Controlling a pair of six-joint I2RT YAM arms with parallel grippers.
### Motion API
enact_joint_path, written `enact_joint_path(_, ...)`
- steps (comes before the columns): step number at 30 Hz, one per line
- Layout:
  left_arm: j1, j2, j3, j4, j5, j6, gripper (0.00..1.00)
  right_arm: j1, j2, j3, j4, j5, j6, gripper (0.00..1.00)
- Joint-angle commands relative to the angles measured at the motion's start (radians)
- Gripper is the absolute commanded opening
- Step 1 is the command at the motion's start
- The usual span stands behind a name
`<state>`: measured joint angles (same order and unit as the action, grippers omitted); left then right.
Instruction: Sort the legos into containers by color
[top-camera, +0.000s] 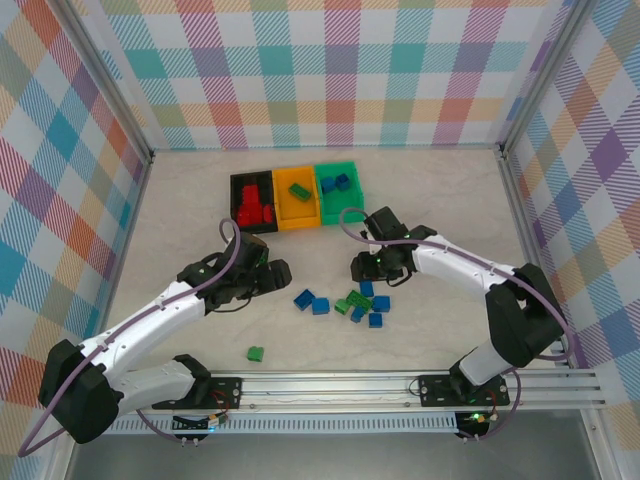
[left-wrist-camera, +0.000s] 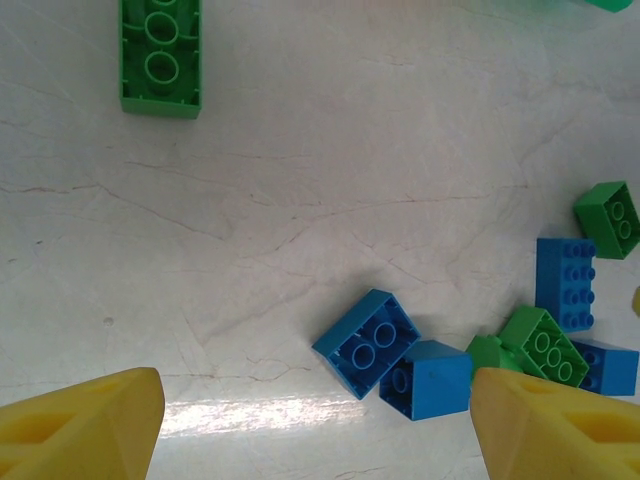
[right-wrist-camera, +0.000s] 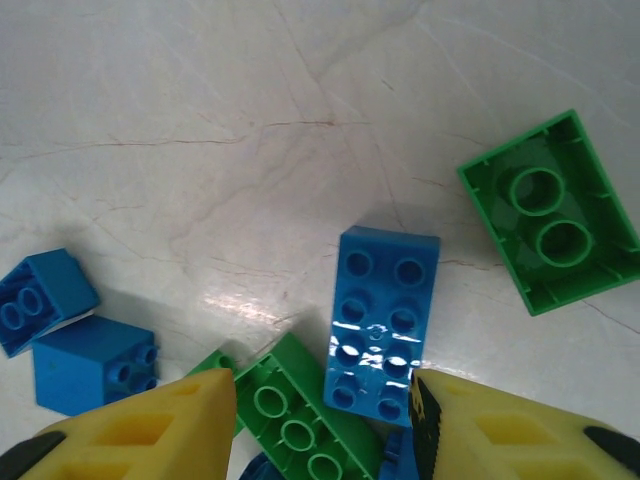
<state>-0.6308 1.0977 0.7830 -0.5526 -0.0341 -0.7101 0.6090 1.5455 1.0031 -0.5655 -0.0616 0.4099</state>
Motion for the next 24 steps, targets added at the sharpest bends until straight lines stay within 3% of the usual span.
enact_joint_path(1,-0.003,-0.015,0.023,0.006,0.017,0.016,0.8,0.023,0.038,0.006,-0.03,0.033,0.025,0.5)
enact_joint_path(8,-0.004,-0.01,0.028,0.011,0.031,0.017,0.8,0.065,0.075,0.024,-0.102,0.176,0.048,0.5)
enact_joint_path(17,-0.006,-0.003,0.036,0.0,0.021,0.015,0.8,0.072,0.143,0.017,-0.028,0.096,0.072,0.51)
enact_joint_path(24,-0.007,-0.018,0.018,0.003,0.016,-0.006,0.8,0.078,0.206,0.061,-0.033,0.108,0.048,0.48)
